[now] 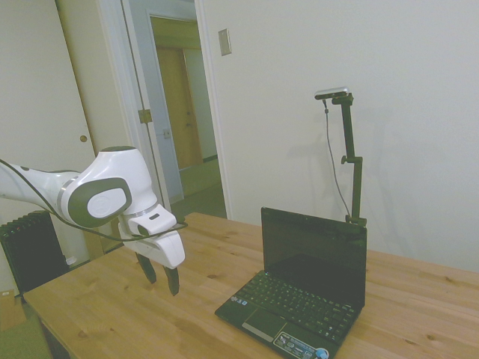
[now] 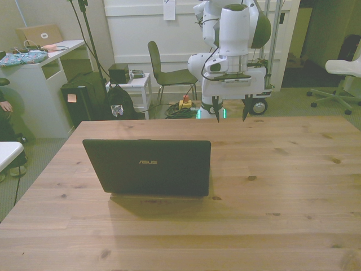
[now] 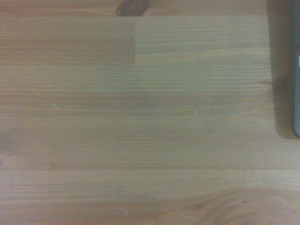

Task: Close the laptop

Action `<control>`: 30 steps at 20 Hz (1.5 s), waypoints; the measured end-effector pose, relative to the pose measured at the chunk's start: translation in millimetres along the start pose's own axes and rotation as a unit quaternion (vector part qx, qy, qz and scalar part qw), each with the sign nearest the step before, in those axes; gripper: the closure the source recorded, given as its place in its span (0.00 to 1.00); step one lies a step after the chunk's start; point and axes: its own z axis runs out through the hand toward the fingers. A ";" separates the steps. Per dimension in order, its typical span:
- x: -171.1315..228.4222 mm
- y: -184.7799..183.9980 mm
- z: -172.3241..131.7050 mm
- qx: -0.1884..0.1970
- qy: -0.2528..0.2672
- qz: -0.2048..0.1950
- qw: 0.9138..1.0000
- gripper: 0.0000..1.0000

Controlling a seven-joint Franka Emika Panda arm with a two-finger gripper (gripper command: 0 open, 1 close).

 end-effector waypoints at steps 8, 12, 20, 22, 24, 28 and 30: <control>30.5 2.3 -32.4 -0.001 0.051 -0.006 0.999 0.00; 71.1 5.3 -71.9 0.009 0.091 0.012 0.996 0.00; 168.2 3.9 -144.6 0.016 0.138 0.057 0.989 0.00; 201.1 7.6 -152.2 0.016 0.145 0.069 0.987 0.00; 235.5 11.8 -157.8 0.013 0.154 0.075 0.985 0.00; 289.6 9.4 -160.0 0.013 0.157 0.084 0.984 0.00; 312.7 4.2 -156.3 0.017 0.157 0.087 0.984 0.00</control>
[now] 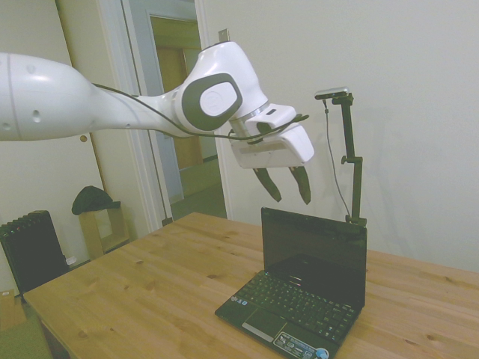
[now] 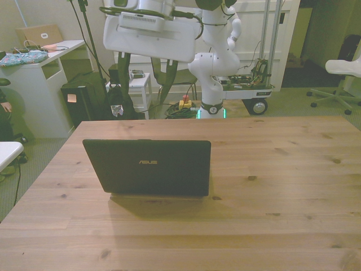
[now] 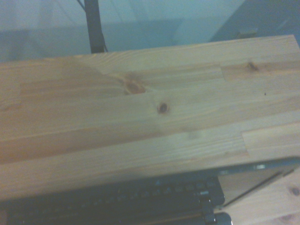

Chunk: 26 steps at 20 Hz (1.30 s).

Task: Close the laptop

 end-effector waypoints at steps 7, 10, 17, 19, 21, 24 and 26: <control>46.0 -26.9 46.3 0.025 -0.017 0.011 0.999 1.00; 50.8 -32.5 78.3 0.032 -0.050 0.014 0.998 1.00; 60.3 -33.5 111.5 0.035 -0.072 0.022 0.997 1.00; 58.6 -38.3 109.7 0.038 -0.074 0.019 0.996 1.00; 56.0 -42.3 110.0 0.041 -0.076 0.016 0.996 1.00; 51.5 -47.7 112.9 0.043 -0.081 0.012 0.996 1.00; 47.7 -52.5 113.0 0.046 -0.083 0.009 0.995 1.00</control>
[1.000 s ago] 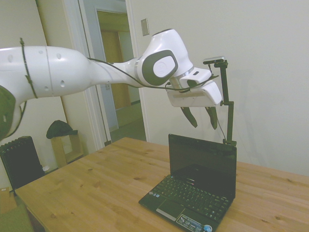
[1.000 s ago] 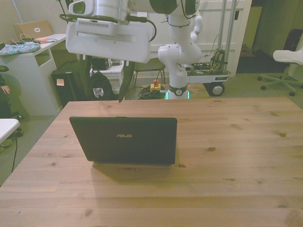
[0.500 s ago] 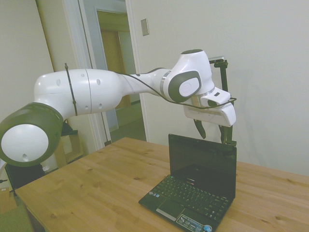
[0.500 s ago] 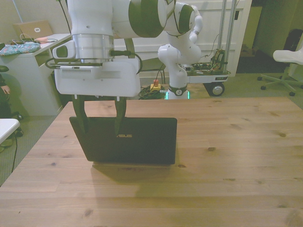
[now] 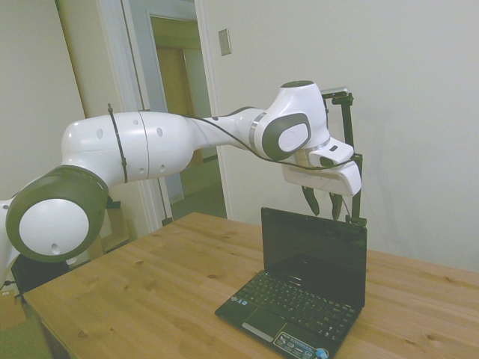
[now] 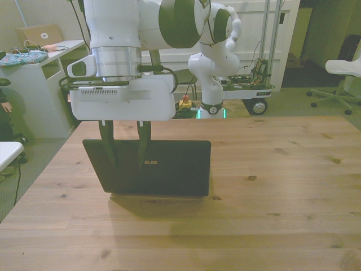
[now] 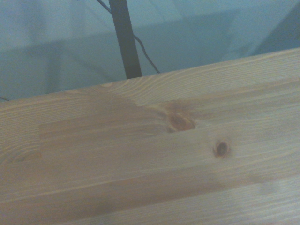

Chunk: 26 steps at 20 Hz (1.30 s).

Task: Close the laptop

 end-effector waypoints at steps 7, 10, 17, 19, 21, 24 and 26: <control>-13.6 -11.6 6.3 -0.003 -0.017 -0.007 1.000 1.00; -18.2 -11.8 4.8 -0.010 -0.029 -0.001 1.000 1.00; -29.6 -1.4 -19.0 -0.043 -0.062 0.035 0.997 1.00; -32.3 3.1 -23.0 -0.050 -0.067 0.042 0.996 1.00; -36.3 8.8 -23.9 -0.058 -0.074 0.050 0.994 1.00; -46.1 18.7 -21.7 -0.070 -0.089 0.056 0.992 1.00; -59.6 24.8 -19.2 -0.078 -0.104 0.056 0.990 1.00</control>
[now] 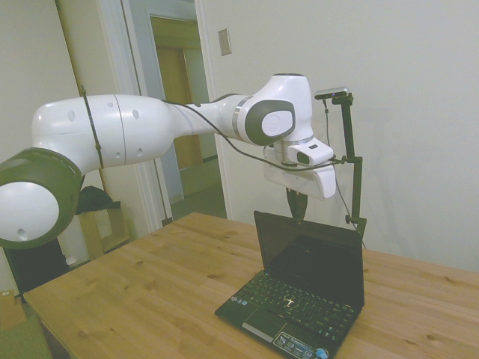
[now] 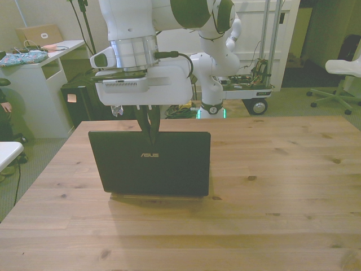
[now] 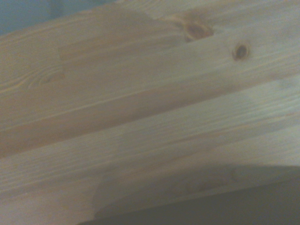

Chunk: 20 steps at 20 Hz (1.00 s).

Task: Close the laptop

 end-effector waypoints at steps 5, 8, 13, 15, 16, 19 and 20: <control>-54.5 10.1 11.4 -0.019 -0.036 0.002 0.999 1.00; -85.6 21.3 21.4 -0.030 -0.053 0.006 0.998 1.00; -100.2 67.0 66.7 -0.042 -0.061 0.029 0.997 1.00; -100.8 89.2 92.5 -0.050 -0.063 0.040 0.996 1.00; -100.3 96.3 103.2 -0.052 -0.063 0.043 0.996 1.00; -95.3 107.2 126.1 -0.055 -0.062 0.048 0.995 1.00; -93.0 108.5 130.6 -0.056 -0.062 0.048 0.995 1.00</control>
